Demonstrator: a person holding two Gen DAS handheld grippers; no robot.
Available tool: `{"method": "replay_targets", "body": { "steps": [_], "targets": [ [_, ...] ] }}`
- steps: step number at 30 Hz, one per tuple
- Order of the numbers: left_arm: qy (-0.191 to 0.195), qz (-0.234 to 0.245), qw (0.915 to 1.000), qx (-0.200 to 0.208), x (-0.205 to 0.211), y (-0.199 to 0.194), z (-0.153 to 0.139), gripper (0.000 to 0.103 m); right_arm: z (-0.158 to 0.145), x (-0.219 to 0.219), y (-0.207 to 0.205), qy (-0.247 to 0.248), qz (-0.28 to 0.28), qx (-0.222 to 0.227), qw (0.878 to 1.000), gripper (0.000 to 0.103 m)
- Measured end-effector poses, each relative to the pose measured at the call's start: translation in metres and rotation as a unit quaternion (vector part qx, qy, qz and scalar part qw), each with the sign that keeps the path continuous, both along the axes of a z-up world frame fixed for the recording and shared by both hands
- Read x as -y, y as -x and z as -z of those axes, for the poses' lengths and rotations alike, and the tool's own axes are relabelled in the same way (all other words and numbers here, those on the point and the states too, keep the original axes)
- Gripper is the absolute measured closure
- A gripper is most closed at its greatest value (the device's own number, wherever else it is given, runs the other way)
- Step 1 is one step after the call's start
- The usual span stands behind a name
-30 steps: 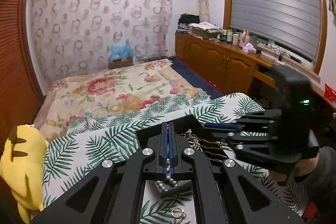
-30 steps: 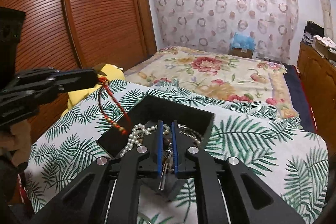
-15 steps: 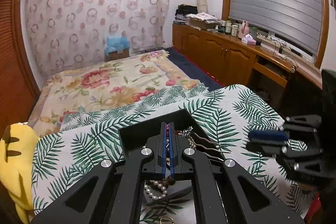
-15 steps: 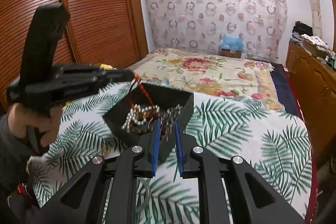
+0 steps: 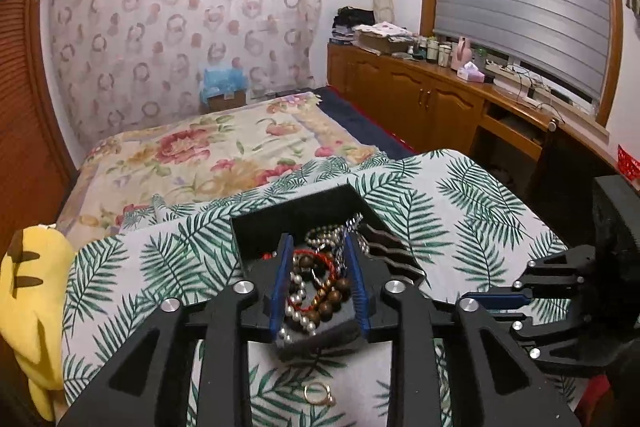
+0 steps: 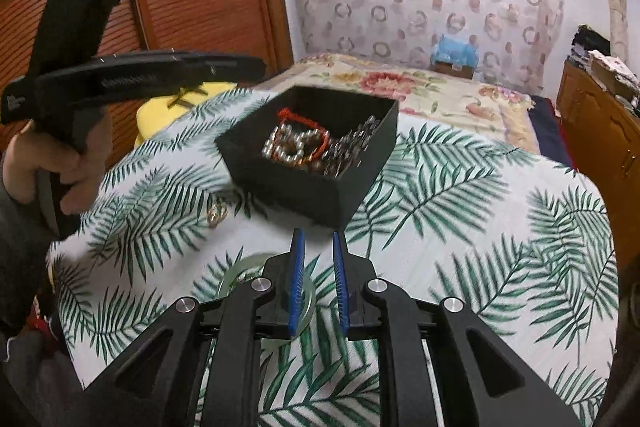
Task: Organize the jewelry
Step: 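Grasp the gold pearl ring with the left gripper while the right grips the jade bangle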
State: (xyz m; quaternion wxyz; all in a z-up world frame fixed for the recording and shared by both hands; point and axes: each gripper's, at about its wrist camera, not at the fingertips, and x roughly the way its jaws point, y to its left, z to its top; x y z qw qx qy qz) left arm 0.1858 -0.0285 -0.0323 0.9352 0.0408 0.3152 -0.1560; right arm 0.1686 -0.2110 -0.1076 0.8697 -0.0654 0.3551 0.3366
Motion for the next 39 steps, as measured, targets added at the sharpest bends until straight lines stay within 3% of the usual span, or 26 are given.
{"method": "replay_targets", "body": {
  "steps": [4,9,13,16,21,24,28,39],
  "targets": [
    [-0.002,0.003,1.0,-0.005,-0.002,0.014,0.005,0.069,0.011,-0.005,0.005,0.014,-0.013,-0.015,1.0,0.087],
    [-0.004,0.003,0.9999,-0.016,-0.008,0.029,0.02,0.054,0.024,-0.01,0.006,0.038,-0.019,-0.032,0.999,0.087],
    [-0.008,-0.005,0.9994,-0.035,-0.016,0.036,0.04,0.036,0.031,-0.015,0.005,0.059,-0.021,-0.037,0.997,0.087],
    [-0.009,-0.012,0.9982,-0.057,-0.022,0.037,0.056,0.034,0.032,-0.016,0.005,0.066,-0.021,-0.033,0.997,0.087],
    [-0.021,-0.01,0.9965,-0.08,-0.024,0.04,0.074,0.034,0.032,-0.018,0.006,0.074,-0.022,-0.028,0.997,0.087],
    [-0.023,-0.003,0.9959,-0.087,-0.021,0.041,0.078,0.034,0.031,-0.018,0.007,0.074,-0.028,-0.026,0.997,0.095],
    [-0.033,0.006,0.9949,-0.095,-0.013,0.042,0.083,0.046,0.025,-0.018,0.011,0.064,-0.025,-0.013,0.998,0.095],
    [-0.043,0.008,0.9935,-0.105,-0.005,0.038,0.089,0.067,-0.001,-0.005,0.016,0.038,-0.007,0.018,0.999,0.095]
  ]
}}
